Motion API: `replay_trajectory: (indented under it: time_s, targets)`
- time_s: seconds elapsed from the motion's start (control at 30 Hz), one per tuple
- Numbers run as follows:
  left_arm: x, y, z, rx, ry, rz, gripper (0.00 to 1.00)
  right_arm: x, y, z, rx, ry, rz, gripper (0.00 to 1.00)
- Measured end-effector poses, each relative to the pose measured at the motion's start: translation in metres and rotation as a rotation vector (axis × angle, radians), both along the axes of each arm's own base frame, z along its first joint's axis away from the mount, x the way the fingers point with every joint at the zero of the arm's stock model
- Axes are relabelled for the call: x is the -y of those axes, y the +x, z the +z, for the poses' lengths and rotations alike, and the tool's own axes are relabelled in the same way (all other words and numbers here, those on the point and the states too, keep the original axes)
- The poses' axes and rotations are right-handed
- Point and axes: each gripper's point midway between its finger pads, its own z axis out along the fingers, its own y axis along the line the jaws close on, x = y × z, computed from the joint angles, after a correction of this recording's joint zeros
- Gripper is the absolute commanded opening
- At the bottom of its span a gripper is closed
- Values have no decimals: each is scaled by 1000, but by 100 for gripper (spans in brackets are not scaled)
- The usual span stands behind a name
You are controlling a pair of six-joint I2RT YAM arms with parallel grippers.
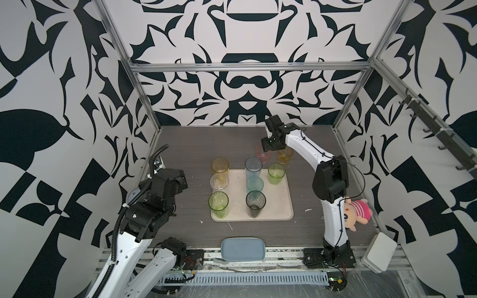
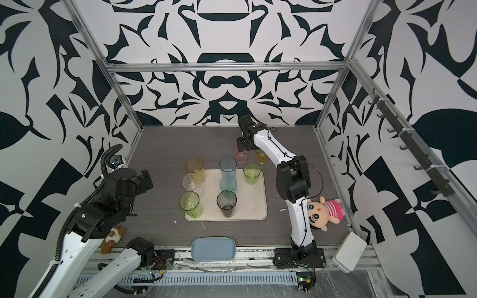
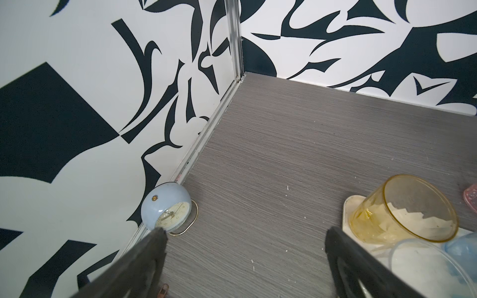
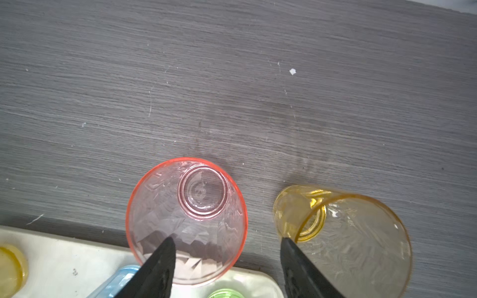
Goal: Place the glasses into the tray
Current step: Pick up the glass from the top-center of the table.
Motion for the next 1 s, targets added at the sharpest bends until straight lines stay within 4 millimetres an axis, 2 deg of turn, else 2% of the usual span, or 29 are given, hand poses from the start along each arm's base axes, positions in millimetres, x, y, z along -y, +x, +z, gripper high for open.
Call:
replay_trajectory:
  time_s: [0.37,0.63,1.0]
  targets:
    - [0,0,0,-2,1,0,99,0,5,-12,-17,-2,-14,59]
    - [0,0,-1,-3,1,0,99,1,6,-31,-52,-8,-28,51]
    - [0,0,-1,-3,1,0,99,3,7,-32,-56,2,-38,39]
